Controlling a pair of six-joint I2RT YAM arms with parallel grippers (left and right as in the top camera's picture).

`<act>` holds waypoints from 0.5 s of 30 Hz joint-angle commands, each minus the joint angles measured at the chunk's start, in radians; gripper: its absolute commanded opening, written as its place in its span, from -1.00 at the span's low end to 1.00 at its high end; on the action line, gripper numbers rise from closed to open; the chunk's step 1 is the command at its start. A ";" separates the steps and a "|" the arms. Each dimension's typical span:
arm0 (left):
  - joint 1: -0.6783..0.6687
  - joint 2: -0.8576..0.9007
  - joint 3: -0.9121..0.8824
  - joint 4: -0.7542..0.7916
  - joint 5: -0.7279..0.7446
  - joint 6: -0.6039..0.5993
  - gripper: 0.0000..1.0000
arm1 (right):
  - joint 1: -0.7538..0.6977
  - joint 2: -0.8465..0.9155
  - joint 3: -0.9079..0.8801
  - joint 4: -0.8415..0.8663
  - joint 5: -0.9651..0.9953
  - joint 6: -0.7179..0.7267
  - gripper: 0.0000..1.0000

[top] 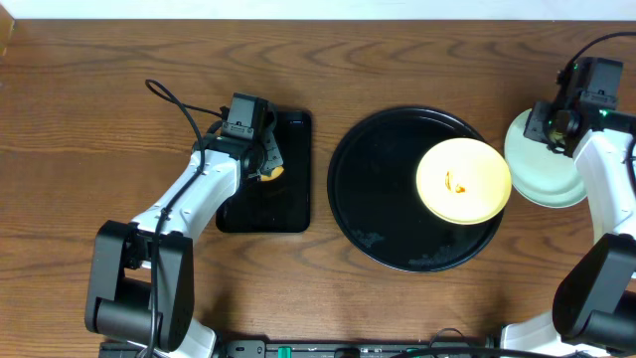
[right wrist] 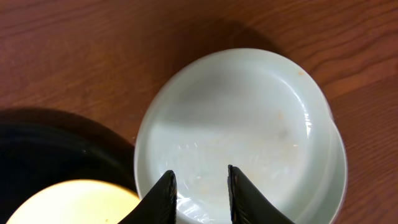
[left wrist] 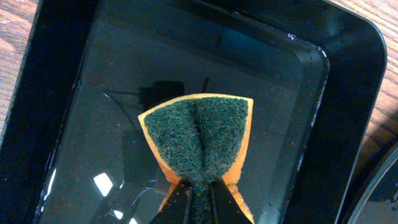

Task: Clean dirty plates on tray and stack at the side
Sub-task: 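Move the right gripper to the yellow plate and grip its rim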

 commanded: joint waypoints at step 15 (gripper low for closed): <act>0.004 0.008 -0.011 -0.008 -0.005 0.013 -0.85 | 0.014 0.026 -0.021 -0.281 -0.290 -0.076 -0.18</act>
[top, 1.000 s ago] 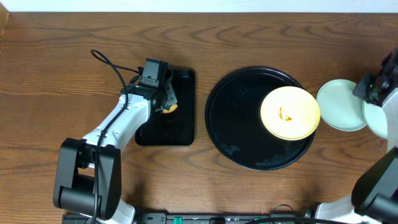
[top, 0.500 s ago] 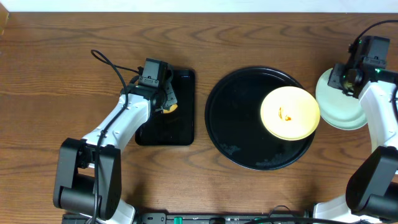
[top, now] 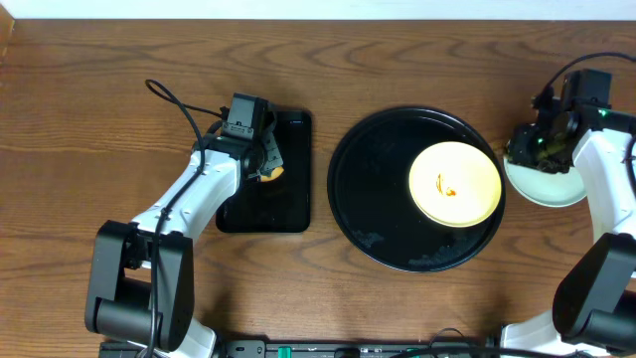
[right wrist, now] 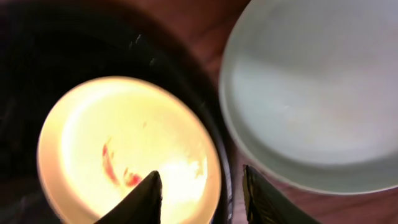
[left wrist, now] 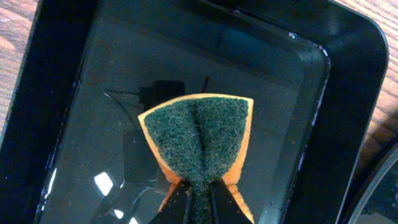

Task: Clean dirty plates on tray and stack at the side
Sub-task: 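Move the right gripper to the yellow plate and grip its rim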

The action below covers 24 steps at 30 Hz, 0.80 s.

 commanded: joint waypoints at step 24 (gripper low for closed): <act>0.004 0.008 -0.011 -0.006 -0.005 0.013 -0.85 | 0.016 0.021 -0.245 0.055 -0.067 -0.006 -0.34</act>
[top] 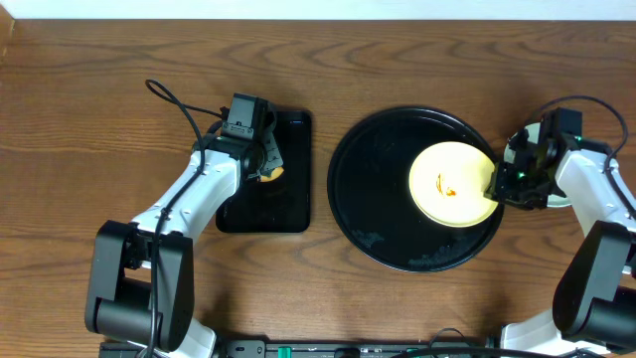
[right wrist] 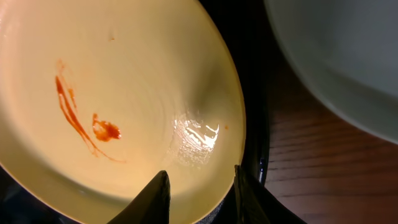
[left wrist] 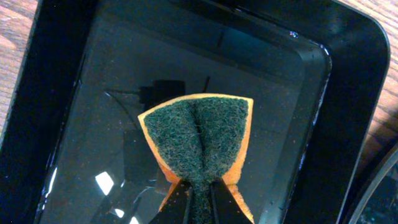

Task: Clean dirty plates on tray and stack at the side
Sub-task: 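Move the right gripper to the yellow plate and grip its rim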

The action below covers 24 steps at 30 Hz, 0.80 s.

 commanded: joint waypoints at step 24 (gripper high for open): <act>0.004 0.007 -0.011 -0.018 -0.005 0.013 -0.84 | 0.016 0.012 -0.097 0.068 -0.005 0.126 -0.39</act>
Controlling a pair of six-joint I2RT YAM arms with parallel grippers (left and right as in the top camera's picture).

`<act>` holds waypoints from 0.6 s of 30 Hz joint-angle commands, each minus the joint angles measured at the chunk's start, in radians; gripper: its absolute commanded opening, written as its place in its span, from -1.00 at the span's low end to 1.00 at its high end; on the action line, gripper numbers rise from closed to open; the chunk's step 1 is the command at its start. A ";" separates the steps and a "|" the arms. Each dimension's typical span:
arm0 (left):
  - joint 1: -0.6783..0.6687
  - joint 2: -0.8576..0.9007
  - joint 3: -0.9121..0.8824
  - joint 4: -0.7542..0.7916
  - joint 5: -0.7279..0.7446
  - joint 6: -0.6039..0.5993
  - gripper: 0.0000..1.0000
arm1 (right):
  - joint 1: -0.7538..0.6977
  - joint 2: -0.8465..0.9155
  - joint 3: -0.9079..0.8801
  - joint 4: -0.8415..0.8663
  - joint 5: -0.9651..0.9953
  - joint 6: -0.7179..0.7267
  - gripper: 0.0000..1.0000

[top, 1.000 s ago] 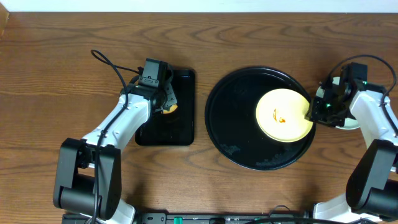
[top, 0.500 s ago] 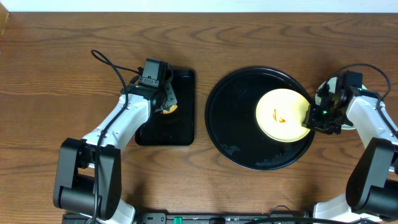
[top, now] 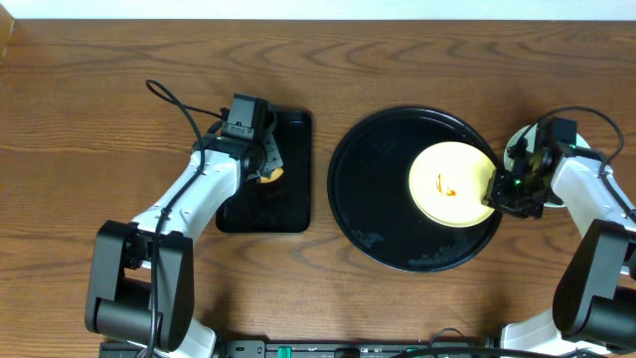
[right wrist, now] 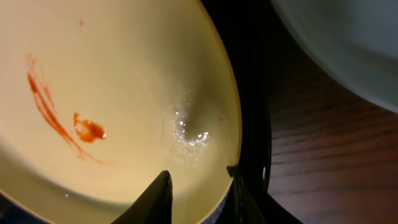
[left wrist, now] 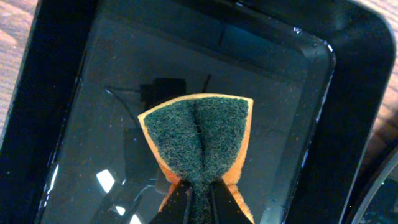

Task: Clean dirty plates on tray and stack at the side
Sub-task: 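Move the right gripper to the yellow plate and grip its rim, then lift the sponge with the left gripper and scrub the yellow plate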

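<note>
A yellow plate [top: 449, 183] smeared with red sauce [right wrist: 59, 118] lies on the right half of the round black tray [top: 378, 169]. My right gripper [top: 492, 194] is open at the plate's right rim. One finger is over the plate's inside and the other outside the rim [right wrist: 198, 173]. The jaws straddle the edge without closing on it. My left gripper [left wrist: 198, 186] is shut on a folded orange sponge with a green scouring face [left wrist: 198, 134], held over the water.
The sponge hangs over a black rectangular tray of water [top: 288, 214] left of the round tray. Pale green plates [right wrist: 348, 43] lie on the wooden table just right of the round tray, mostly hidden by my right arm in the overhead view.
My right gripper has come slightly closer to the yellow plate's right rim, its outer finger now down beside the edge. The left gripper and sponge have not moved.
My right gripper was open over the pale green plates at the right. It was then between those plates and the yellow plate, then at the yellow plate's right edge, where it now straddles the rim. The left gripper held the sponge over the water tray throughout.
</note>
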 commanded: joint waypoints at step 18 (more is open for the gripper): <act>0.004 0.008 -0.011 0.003 0.034 0.014 -0.85 | 0.123 0.012 -0.086 0.233 -0.098 0.071 -0.98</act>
